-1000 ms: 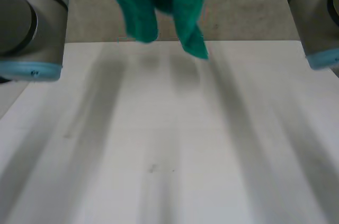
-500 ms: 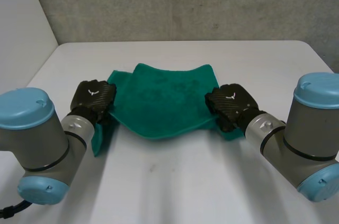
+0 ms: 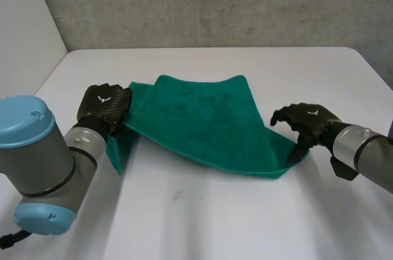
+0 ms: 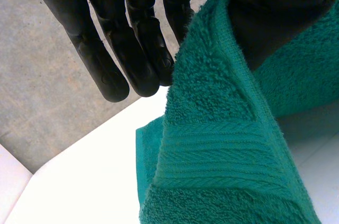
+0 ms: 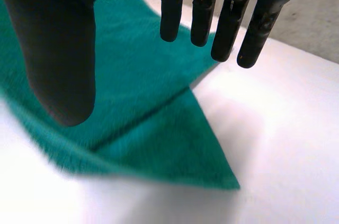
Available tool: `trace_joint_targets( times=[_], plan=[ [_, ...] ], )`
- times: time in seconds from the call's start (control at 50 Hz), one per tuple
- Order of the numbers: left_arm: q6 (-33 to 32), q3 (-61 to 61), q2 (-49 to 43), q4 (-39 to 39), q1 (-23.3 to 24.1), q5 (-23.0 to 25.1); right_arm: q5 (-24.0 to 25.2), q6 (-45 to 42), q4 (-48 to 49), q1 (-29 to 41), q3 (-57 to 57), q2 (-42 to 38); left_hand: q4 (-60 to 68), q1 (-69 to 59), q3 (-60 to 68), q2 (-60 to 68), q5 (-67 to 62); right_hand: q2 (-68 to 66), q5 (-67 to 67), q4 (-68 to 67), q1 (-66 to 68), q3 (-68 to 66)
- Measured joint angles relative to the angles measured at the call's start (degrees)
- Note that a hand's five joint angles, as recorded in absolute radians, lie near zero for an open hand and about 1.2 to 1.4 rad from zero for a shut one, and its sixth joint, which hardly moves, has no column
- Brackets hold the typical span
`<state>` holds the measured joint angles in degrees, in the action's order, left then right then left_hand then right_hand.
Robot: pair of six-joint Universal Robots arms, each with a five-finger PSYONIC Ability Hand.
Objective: Fold the towel.
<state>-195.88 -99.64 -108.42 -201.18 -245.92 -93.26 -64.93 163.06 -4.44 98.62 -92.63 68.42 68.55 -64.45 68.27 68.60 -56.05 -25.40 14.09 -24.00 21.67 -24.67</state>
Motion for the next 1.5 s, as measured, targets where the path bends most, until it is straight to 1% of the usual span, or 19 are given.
trace_joint_targets(
  times=[0.16,0.28,0.54,0.66,0.92,0.96,1.04,1.1,1.12,1.14,1.16,1.18,1.2,1.22,1.26,1.28,1.3,1.36,1.5],
  plan=[
    [0.04,-0.02,-0.03,0.0,-0.03,-0.01,0.93,-13.51,-0.45,-1.75,-2.91,-0.28,0.0,0.0,0.0,0.0,0.0,-0.28,1.93,-1.86,0.7,-0.96],
    [0.06,0.12,-0.09,-0.01,-0.17,-0.05,0.85,-16.25,0.72,-1.86,-2.96,-2.77,0.0,0.0,0.0,0.0,0.0,-3.44,4.08,-5.15,3.09,-4.47],
    [0.06,0.41,-0.27,0.05,-0.27,-0.08,1.44,-15.63,4.68,-1.49,-1.54,-9.18,0.0,0.0,0.0,0.0,0.0,-10.15,10.47,-11.93,9.03,-11.29],
    [0.06,0.39,-0.29,0.08,-0.33,-0.08,2.23,-14.27,5.55,-1.28,0.35,-11.09,0.0,0.0,0.0,0.0,0.0,-16.7,15.34,-18.05,14.3,-17.34],
    [0.06,0.21,-0.3,0.09,-1.13,-0.08,2.36,-8.93,5.87,0.8,4.77,-13.75,0.0,0.0,0.0,0.0,0.0,-17.76,17.33,-19.26,15.34,-18.46],
    [0.06,0.18,-0.3,0.09,-1.17,-0.08,2.33,-8.68,5.86,1.33,5.35,-14.33,0.0,0.0,0.0,0.0,0.0,-20.42,19.95,-21.79,17.62,-21.01],
    [0.06,0.13,-0.3,0.08,-1.39,-0.08,2.32,-7.78,5.85,2.15,6.67,-15.07,0.0,0.0,0.0,0.0,0.0,-37.03,36.36,-38.06,31.33,-37.22],
    [0.05,0.11,-0.36,0.08,-1.57,-0.08,2.3,-6.52,5.88,2.51,7.7,-15.22,0.0,0.0,0.0,0.0,0.0,-37.03,36.36,-38.06,31.33,-37.22],
    [0.04,0.1,-0.42,0.08,-1.67,-0.08,2.28,-5.67,5.88,2.66,8.26,-15.23,0.0,0.0,0.0,0.0,0.0,-41.56,41.91,-43.86,34.55,-42.77],
    [0.02,0.08,-0.53,0.08,-1.75,-0.08,2.2,-4.31,5.88,2.81,9.04,-15.16,0.0,0.0,0.0,0.0,0.0,-41.56,41.94,-43.99,34.55,-42.81],
    [0.01,0.08,-0.57,0.08,-1.78,-0.08,2.15,-3.62,5.89,2.85,9.41,-15.09,-1.0,0.05,-0.92,-1.16,0.29,-41.56,42.03,-44.1,34.55,-42.82],
    [-0.01,0.05,-0.75,0.1,-1.81,-0.07,2.03,-2.28,5.83,2.88,10.04,-14.82,-6.06,3.69,-5.75,-7.01,3.2,-41.56,42.04,-44.1,34.54,-42.82],
    [-0.01,0.05,-0.75,0.1,-1.81,-0.07,2.03,-2.28,5.83,2.88,10.04,-14.82,-6.06,3.69,-5.75,-7.01,3.2,-41.56,42.04,-44.1,34.54,-42.82],
    [-0.07,0.01,-1.12,0.17,-1.82,-0.05,1.8,-0.34,5.69,2.81,10.94,-14.03,-22.04,21.03,-21.54,-23.04,19.13,-41.56,42.04,-44.1,34.55,-42.82],
    [-0.13,-0.02,-1.59,0.39,-1.82,-0.03,1.57,1.32,5.4,2.69,11.61,-12.95,-22.04,21.03,-21.54,-23.04,19.13,-41.52,42.04,-44.1,34.55,-42.82],
    [-0.15,-0.03,-1.88,0.6,-1.82,-0.03,1.44,2.01,5.23,2.63,11.92,-12.22,-34.96,32.55,-34.58,-35.03,32.54,-41.52,42.04,-44.1,34.55,-42.82],
    [-0.15,-0.01,-2.11,0.77,-1.82,-0.02,1.35,2.46,5.03,2.58,12.09,-11.63,-35.56,33.01,-34.91,-35.35,33.18,-41.52,42.04,-44.1,34.55,-42.82],
    [-0.13,0.2,-3.21,2.0,-1.88,-0.03,0.73,3.15,4.0,2.43,12.27,-8.88,-47.79,44.1,-46.85,-47.57,45.36,-41.52,42.04,-44.1,34.55,-42.82],
    [0.62,1.05,-5.6,4.83,-2.76,-0.21,-4.05,-1.21,2.06,2.03,9.54,-0.58,-50.05,45.08,-49.28,-49.88,47.89,-41.52,42.04,-44.11,34.55,-42.82]
  ],
)
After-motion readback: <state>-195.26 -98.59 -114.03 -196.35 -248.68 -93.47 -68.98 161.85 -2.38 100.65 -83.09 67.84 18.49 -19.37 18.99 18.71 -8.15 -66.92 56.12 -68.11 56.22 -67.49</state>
